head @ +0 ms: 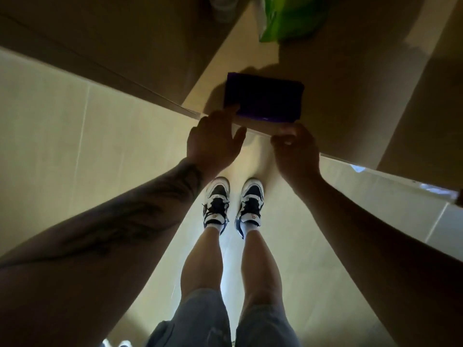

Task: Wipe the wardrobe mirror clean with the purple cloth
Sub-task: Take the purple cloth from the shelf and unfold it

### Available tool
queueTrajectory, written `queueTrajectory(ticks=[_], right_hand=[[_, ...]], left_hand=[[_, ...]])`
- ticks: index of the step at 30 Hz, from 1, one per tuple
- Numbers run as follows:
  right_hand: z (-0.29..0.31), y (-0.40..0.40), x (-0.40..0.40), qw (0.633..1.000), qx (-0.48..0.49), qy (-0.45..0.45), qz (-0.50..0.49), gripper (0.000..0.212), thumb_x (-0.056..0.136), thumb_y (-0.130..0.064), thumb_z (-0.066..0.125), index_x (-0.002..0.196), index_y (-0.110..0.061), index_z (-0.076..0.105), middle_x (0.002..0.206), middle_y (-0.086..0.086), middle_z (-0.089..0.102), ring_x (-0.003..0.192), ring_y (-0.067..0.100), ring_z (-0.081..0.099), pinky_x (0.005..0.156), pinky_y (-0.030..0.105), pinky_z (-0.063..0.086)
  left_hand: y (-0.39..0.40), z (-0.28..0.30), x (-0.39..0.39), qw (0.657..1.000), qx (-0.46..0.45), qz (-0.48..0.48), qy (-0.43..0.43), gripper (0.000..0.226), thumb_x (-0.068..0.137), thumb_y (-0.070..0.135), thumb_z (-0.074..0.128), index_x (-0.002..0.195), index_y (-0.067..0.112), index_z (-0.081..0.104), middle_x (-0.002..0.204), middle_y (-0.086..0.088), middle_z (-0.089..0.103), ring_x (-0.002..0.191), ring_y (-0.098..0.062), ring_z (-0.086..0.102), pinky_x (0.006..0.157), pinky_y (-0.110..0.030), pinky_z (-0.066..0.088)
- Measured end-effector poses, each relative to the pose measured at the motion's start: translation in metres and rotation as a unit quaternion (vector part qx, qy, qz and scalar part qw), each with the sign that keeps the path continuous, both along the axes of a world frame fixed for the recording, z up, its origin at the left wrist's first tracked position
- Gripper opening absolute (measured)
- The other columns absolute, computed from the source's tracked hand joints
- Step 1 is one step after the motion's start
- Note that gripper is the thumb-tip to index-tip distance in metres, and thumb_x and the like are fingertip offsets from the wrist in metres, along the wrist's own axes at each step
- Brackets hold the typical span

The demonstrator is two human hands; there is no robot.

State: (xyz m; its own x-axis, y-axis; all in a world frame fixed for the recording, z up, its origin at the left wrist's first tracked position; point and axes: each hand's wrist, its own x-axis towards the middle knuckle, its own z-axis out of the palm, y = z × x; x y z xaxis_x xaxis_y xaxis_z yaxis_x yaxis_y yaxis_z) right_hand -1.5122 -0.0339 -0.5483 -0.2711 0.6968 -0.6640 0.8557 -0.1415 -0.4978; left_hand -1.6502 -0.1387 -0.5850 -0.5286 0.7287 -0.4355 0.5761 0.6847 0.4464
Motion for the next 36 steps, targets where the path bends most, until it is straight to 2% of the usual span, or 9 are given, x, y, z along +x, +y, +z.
queueTrajectory(ticks=[5, 8, 14, 17, 20, 24, 28, 33, 36], right_hand=[[-0.069, 0.048, -0.013, 0.995, 0.085, -0.024, -0.041, 0.033, 0.096, -0.016, 0.059, 0.128, -0.009, 0.061, 0.11, -0.002, 0.057, 0.101, 0.015, 0.058, 0.083, 0.026, 0.045], [-0.089, 0.051, -0.011, 0.993, 0.109, -0.019, -0.041, 0.034, 0.097, -0.016, 0.059, 0.128, -0.006, 0.056, 0.107, -0.003, 0.056, 0.099, 0.017, 0.059, 0.085, 0.031, 0.052], [-0.116, 0.045, -0.008, 0.987, 0.112, 0.006, -0.114, 0.018, 0.094, -0.008, 0.062, 0.109, -0.008, 0.052, 0.087, -0.014, 0.044, 0.076, 0.004, 0.052, 0.067, 0.013, 0.045], [-0.121, 0.047, -0.01, 0.983, 0.13, 0.021, -0.129, 0.013, 0.084, -0.02, 0.057, 0.083, -0.008, 0.058, 0.082, 0.006, 0.064, 0.076, 0.023, 0.063, 0.066, 0.035, 0.049], [-0.119, 0.045, -0.008, 0.98, 0.138, 0.057, -0.131, 0.037, 0.08, -0.031, 0.055, 0.096, 0.001, 0.066, 0.093, 0.019, 0.072, 0.083, 0.033, 0.072, 0.072, 0.044, 0.061], [-0.07, 0.022, -0.012, 0.979, 0.128, 0.106, -0.119, 0.036, 0.085, -0.04, 0.058, 0.097, -0.006, 0.065, 0.091, 0.017, 0.072, 0.079, 0.031, 0.071, 0.072, 0.043, 0.061], [-0.007, -0.004, -0.004, 0.98, 0.165, 0.1, -0.046, 0.028, 0.1, -0.031, 0.06, 0.104, -0.003, 0.066, 0.093, 0.008, 0.07, 0.074, 0.011, 0.064, 0.064, 0.009, 0.044], [0.086, -0.028, 0.007, 0.983, 0.153, 0.105, -0.009, 0.021, 0.103, -0.027, 0.059, 0.096, -0.009, 0.064, 0.077, -0.005, 0.063, 0.066, -0.005, 0.059, 0.058, 0.009, 0.042], [0.15, -0.043, 0.016, 0.984, 0.146, 0.104, 0.004, 0.025, 0.103, -0.032, 0.059, 0.094, -0.009, 0.063, 0.074, -0.002, 0.066, 0.068, 0.011, 0.065, 0.061, 0.022, 0.051]], left_hand=[[0.028, -0.05, -0.019, 0.993, 0.076, -0.033, 0.085, 0.049, 0.09, 0.034, 0.059, 0.136, 0.019, 0.062, 0.144, -0.014, 0.057, 0.119, -0.038, 0.06, 0.089, -0.047, 0.056], [0.029, -0.073, -0.017, 0.982, 0.115, -0.07, 0.135, 0.037, 0.087, 0.027, 0.065, 0.123, 0.019, 0.07, 0.13, -0.013, 0.066, 0.114, -0.039, 0.064, 0.083, -0.047, 0.058], [0.027, -0.091, -0.017, 0.972, 0.147, -0.063, 0.174, 0.024, 0.091, 0.026, 0.057, 0.105, 0.023, 0.076, 0.118, -0.007, 0.072, 0.116, -0.038, 0.064, 0.089, -0.047, 0.057], [0.031, -0.087, -0.02, 0.974, 0.152, -0.056, 0.158, 0.025, 0.092, 0.028, 0.052, 0.096, 0.021, 0.075, 0.117, -0.007, 0.072, 0.117, -0.038, 0.064, 0.092, -0.046, 0.056], [0.028, -0.077, -0.018, 0.977, 0.17, -0.033, 0.125, 0.031, 0.094, 0.026, 0.045, 0.096, 0.013, 0.073, 0.109, -0.011, 0.073, 0.106, -0.037, 0.068, 0.087, -0.045, 0.058], [0.009, -0.047, -0.018, 0.983, 0.174, 0.025, 0.055, 0.027, 0.097, 0.014, 0.046, 0.111, 0.007, 0.067, 0.112, -0.014, 0.068, 0.098, -0.031, 0.066, 0.082, -0.041, 0.055], [-0.016, 0.004, -0.018, 0.978, 0.19, 0.08, 0.003, 0.023, 0.098, 0.016, 0.049, 0.114, 0.011, 0.064, 0.113, -0.008, 0.066, 0.097, -0.023, 0.064, 0.083, -0.037, 0.052], [-0.059, 0.087, -0.014, 0.96, 0.24, 0.135, -0.046, 0.013, 0.099, 0.014, 0.053, 0.107, 0.017, 0.063, 0.108, 0.001, 0.066, 0.094, -0.016, 0.064, 0.085, -0.037, 0.052], [-0.075, 0.153, -0.006, 0.95, 0.276, 0.138, -0.049, 0.014, 0.098, 0.009, 0.054, 0.108, 0.012, 0.063, 0.103, -0.003, 0.066, 0.094, -0.021, 0.061, 0.082, -0.038, 0.05]])
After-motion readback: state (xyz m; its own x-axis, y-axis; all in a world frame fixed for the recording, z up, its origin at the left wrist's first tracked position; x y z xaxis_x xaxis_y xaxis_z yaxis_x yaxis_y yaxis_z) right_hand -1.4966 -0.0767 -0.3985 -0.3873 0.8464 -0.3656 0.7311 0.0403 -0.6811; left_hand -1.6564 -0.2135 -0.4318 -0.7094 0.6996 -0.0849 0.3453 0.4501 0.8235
